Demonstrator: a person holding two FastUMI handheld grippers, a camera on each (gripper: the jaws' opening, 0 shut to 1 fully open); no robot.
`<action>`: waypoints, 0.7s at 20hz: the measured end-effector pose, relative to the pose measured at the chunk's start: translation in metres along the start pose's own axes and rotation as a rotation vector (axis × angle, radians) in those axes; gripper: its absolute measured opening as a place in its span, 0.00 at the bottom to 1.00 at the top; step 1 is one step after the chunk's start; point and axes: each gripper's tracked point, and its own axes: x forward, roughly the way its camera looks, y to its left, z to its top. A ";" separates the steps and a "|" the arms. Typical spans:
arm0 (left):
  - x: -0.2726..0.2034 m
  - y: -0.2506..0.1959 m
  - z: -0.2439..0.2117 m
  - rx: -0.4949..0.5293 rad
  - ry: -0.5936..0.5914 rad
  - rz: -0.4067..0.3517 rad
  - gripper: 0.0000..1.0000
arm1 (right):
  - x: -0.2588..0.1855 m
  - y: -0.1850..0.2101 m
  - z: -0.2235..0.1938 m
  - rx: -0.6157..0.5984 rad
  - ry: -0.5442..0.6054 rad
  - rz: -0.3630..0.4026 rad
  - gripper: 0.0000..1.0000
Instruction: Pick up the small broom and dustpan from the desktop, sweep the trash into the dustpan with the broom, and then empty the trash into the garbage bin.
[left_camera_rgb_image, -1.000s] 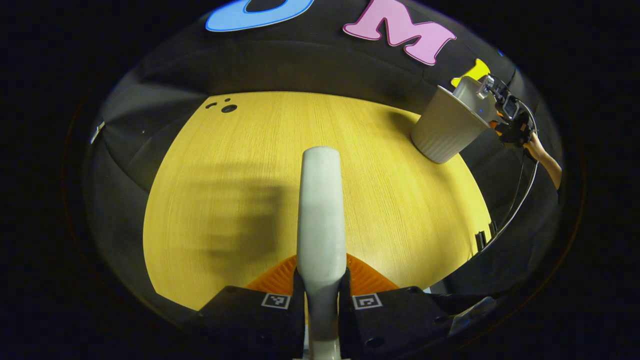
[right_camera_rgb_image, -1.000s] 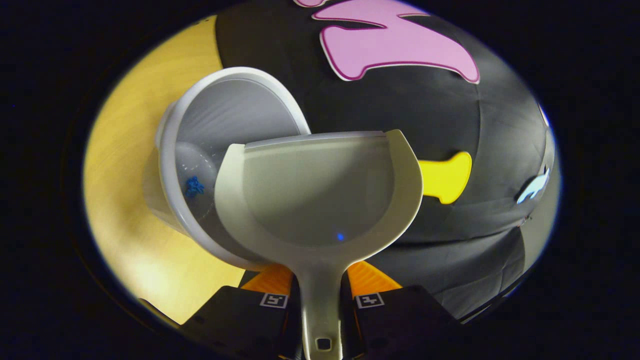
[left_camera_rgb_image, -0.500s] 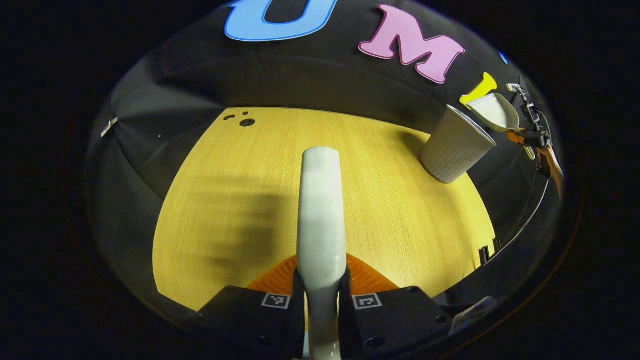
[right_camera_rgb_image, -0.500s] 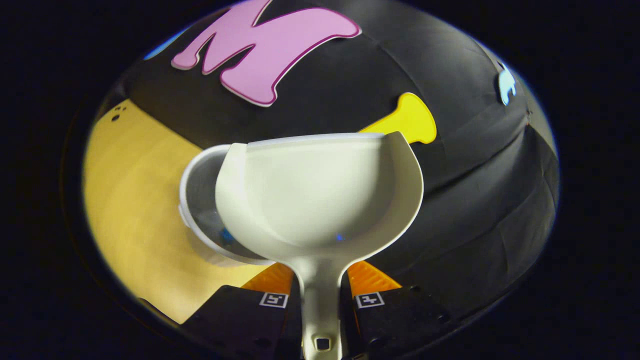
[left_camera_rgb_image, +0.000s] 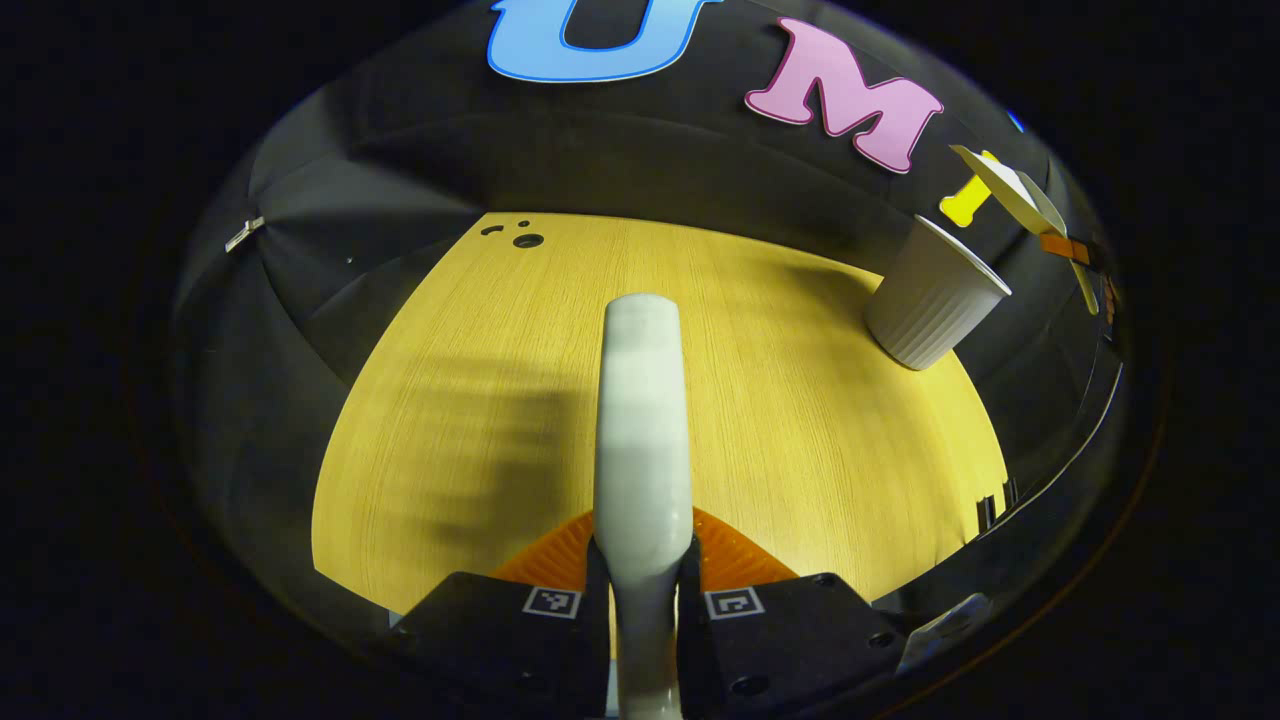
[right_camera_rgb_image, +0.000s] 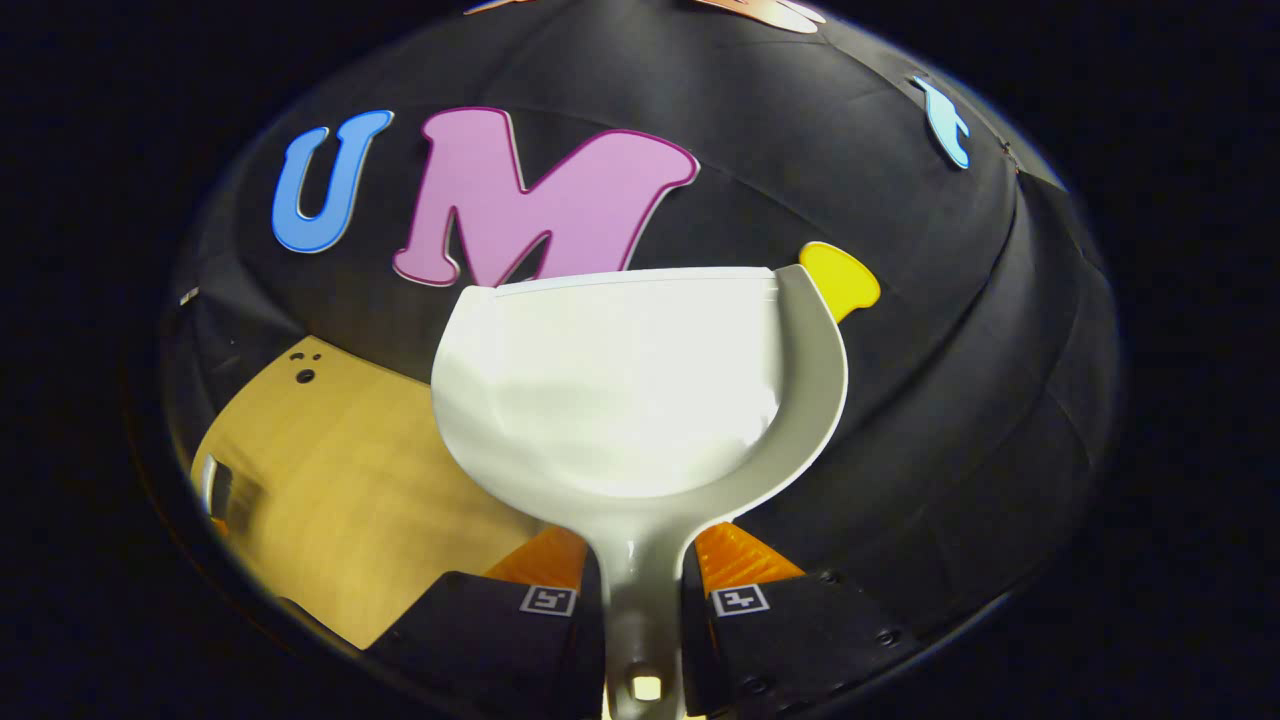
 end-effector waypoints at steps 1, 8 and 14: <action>0.001 0.000 -0.002 -0.001 0.001 0.003 0.32 | 0.000 0.014 -0.002 0.012 0.000 0.037 0.34; 0.017 -0.007 -0.009 0.030 -0.007 0.021 0.29 | -0.020 0.122 -0.042 0.044 0.055 0.240 0.31; 0.042 -0.020 -0.021 0.066 0.016 0.017 0.31 | -0.010 0.176 -0.141 0.044 0.256 0.316 0.31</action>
